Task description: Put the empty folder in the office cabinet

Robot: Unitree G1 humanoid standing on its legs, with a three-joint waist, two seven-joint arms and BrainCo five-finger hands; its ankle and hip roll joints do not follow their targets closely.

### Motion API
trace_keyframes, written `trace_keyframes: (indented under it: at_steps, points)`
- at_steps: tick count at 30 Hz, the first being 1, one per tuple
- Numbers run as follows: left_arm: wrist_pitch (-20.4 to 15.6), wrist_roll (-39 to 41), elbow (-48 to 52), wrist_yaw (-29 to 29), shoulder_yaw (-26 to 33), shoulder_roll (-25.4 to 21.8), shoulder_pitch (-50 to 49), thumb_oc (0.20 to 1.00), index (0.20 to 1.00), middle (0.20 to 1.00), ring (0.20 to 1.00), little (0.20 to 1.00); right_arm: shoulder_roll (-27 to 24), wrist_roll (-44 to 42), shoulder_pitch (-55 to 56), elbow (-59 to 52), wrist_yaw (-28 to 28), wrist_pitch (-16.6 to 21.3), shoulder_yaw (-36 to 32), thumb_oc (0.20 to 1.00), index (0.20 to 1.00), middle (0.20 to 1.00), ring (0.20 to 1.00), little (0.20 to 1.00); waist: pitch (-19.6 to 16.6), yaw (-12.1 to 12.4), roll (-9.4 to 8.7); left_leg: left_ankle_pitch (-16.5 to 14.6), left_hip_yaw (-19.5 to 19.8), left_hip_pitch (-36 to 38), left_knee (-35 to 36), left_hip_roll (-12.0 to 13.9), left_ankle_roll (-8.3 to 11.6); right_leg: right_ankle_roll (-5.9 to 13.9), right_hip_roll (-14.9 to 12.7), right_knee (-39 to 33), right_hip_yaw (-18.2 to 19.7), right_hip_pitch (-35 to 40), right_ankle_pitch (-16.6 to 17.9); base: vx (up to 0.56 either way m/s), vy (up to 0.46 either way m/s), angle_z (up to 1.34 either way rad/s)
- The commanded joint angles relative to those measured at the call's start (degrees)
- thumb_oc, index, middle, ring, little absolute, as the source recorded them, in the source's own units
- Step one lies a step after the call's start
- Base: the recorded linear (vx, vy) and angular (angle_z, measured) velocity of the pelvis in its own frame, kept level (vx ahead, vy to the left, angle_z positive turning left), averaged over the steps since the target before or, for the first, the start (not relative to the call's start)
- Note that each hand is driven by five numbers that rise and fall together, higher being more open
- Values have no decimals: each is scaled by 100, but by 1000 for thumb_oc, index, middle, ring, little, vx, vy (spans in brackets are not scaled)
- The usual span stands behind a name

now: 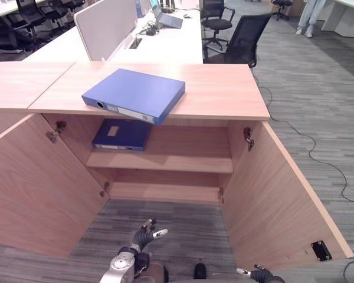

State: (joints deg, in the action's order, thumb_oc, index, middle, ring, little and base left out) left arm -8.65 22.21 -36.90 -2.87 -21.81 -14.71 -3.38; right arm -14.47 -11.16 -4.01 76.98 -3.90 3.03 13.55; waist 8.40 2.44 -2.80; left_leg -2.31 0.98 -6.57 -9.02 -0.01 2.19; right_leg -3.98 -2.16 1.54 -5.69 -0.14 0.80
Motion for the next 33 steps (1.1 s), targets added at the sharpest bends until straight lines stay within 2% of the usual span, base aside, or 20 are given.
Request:
trace_keyframes:
  at_steps: [1, 2, 7, 12, 13, 14, 16, 18, 22, 25, 27, 28, 33]
  points:
    - [-188, -74, 687, 49, 259, -193, -112, 1000, 1000, 1000, 1000, 1000, -109, 80, -37, 131, -33, 29, 53, 1000, 1000, 1000, 1000, 1000, -314, 12, 142, 490, 22, 111, 607, 20, -186, 521, 103, 255, 138, 525, -595, 158, 88, -13]
    - [-154, -323, 866, 70, 301, -279, -129, 1000, 1000, 1000, 1000, 1000, -102, 145, 23, 130, -19, 11, 17, 1000, 1000, 1000, 1000, 1000, -472, -14, 190, 507, -4, 367, 866, 8, -192, 557, 56, 103, 109, 609, -576, 158, 88, -13]
    - [-94, -299, 1195, 50, 457, -352, -286, 1000, 1000, 1000, 1000, 1000, -109, 263, 122, 198, 7, -33, -14, 1000, 1000, 1000, 1000, 1000, -578, 8, 258, 534, 49, 648, 1172, -27, -222, 612, 10, -52, 107, 732, -550, 107, 77, -18]
    - [-154, -980, 2901, 318, 1361, -712, -765, 1000, 1000, 1000, 1000, 1000, -61, 241, 232, 263, 69, -72, -248, 1000, 1000, 1000, 1000, 1000, -587, 179, 202, 480, 95, 846, 1310, -93, -282, 677, -69, -148, 78, 888, -524, 82, 47, 1]
    - [-293, -1676, 3489, 538, 1789, -923, -875, 1000, 1000, 1000, 1000, 1000, -3, 227, 251, 271, 90, -65, -297, 1000, 1000, 1000, 1000, 1000, -578, 251, 156, 440, 117, 877, 1334, -106, -295, 697, -79, -183, 51, 915, -525, 47, 11, 6]
    - [-277, -1687, 3518, 538, 1803, -924, -897, 1000, 1000, 1000, 1000, 1000, 5, 227, 251, 272, 89, -65, -290, 1000, 1000, 1000, 1000, 1000, -577, 245, 148, 437, 116, 882, 1332, -108, -295, 698, -81, -186, 52, 922, -525, 42, 6, 6]
    - [-433, -2556, 3873, 940, 2187, -1121, -909, 1000, 1000, 1000, 1000, 1000, 88, 215, 285, 246, 135, -53, -242, 1000, 1000, 1000, 1000, 1000, -568, 295, 96, 393, 102, 932, 1348, -115, -298, 716, -85, -223, 32, 959, -527, 35, 7, 15]
    - [-536, -3084, 4088, 1352, 2508, -1200, -963, 1000, 1000, 1000, 1000, 1000, 165, 223, 338, 182, 177, -25, -125, 1000, 1000, 1000, 1000, 1000, -575, 323, 43, 350, 102, 978, 1370, -127, -302, 728, -91, -271, 34, 993, -515, 40, 3, 12]
    - [-627, -3355, 4495, 1814, 3005, -1030, -1138, 1000, 1000, 1000, 1000, 1000, 273, 234, 405, 178, 234, -17, -53, 1000, 1000, 1000, 1000, 1000, -592, 388, -44, 280, 117, 1030, 1389, -139, -321, 747, -103, -354, 46, 1028, -480, 23, -1, 2]
    - [-715, -3679, 4713, 2096, 3190, -1033, -1230, 1000, 1000, 1000, 1000, 1000, 345, 178, 461, 180, 222, 20, -17, 1000, 1000, 1000, 1000, 1000, -609, 396, -97, 237, 118, 1074, 1386, -137, -322, 758, -108, -399, 40, 1065, -471, 35, -1, -2]
    - [-775, -3988, 4830, 2207, 3238, -1216, -1159, 1000, 1000, 1000, 1000, 1000, 380, 169, 502, 168, 205, 42, 34, 1000, 1000, 1000, 1000, 1000, -611, 390, -119, 212, 107, 1094, 1387, -129, -316, 762, -105, -412, 48, 1080, -477, 0, 0, 0]
    - [-825, -4362, 4966, 2278, 3178, -1569, -933, 1000, 1000, 1000, 1000, 1000, 393, 213, 522, 176, 180, 50, 98, 1000, 1000, 1000, 1000, 1000, -635, 343, -134, 188, 89, 1123, 1390, -116, -308, 767, -107, -408, 60, 1090, -483, 0, 0, 0]
    - [-850, -4808, 4993, 2339, 2990, -1976, -555, 1000, 1000, 1000, 1000, 1000, 420, 303, 523, 195, 181, 55, 156, 1000, 1000, 1000, 1000, 1000, -666, 279, -152, 146, 52, 1174, 1393, -105, -293, 775, -109, -403, 79, 1117, -493, 5, 2, -1]
